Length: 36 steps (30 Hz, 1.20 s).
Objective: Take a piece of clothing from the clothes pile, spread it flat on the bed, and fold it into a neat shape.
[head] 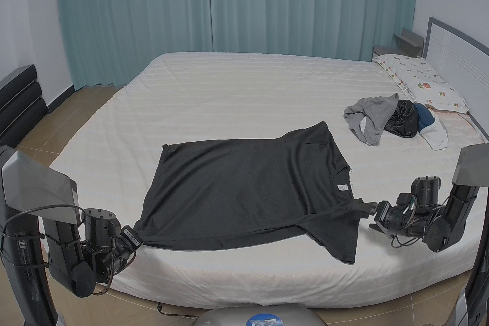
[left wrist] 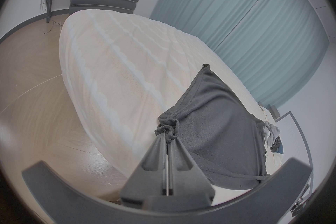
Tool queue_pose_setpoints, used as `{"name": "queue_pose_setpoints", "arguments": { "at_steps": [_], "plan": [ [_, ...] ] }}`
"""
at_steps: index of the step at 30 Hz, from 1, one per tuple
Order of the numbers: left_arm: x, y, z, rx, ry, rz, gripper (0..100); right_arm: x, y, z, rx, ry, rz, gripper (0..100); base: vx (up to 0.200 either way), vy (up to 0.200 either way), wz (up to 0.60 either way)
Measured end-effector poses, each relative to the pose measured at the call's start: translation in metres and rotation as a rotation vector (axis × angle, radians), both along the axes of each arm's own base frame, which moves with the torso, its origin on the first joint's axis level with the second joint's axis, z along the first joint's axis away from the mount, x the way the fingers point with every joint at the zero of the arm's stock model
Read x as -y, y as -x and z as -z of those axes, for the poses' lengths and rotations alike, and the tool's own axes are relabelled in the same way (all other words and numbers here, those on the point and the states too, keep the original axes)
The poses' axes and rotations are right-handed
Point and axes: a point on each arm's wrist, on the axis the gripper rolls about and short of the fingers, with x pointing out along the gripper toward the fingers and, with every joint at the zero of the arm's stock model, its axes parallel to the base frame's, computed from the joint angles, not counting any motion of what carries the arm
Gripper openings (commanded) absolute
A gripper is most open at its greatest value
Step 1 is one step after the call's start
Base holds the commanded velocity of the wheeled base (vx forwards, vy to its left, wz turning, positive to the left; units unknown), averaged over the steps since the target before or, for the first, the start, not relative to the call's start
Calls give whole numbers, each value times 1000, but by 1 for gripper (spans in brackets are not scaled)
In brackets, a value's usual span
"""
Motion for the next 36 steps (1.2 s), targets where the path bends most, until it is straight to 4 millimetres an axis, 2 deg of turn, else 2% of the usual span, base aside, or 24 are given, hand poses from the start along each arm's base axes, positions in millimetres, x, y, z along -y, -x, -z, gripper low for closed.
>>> {"name": "queue_pose_setpoints", "arguments": {
  "at_steps": [3,6,13,14,20,27,33,36],
  "plan": [
    [0,0,0,0,0,-1,0,-9,19,3,-47,-1,-54,100,0,0,0],
    [0,0,0,0,0,-1,0,-18,30,7,-68,8,-104,100,0,0,0],
    [0,0,0,-1,-2,-2,0,-25,34,18,-90,18,-139,100,0,0,0],
    [0,0,0,-1,-2,-2,0,-25,33,19,-89,18,-139,0,0,0,0],
    [0,0,0,0,-1,-2,0,-26,30,23,-59,17,-138,0,0,0,0],
    [-1,2,-1,-3,-6,1,0,-25,37,27,-85,34,-120,0,0,0,0],
    [-3,5,-3,-5,-21,5,0,-21,44,19,-77,49,-103,0,0,0,0],
    [-5,6,-3,-11,-44,13,0,-18,54,11,-81,50,-98,0,0,0,0]
  ]
}}
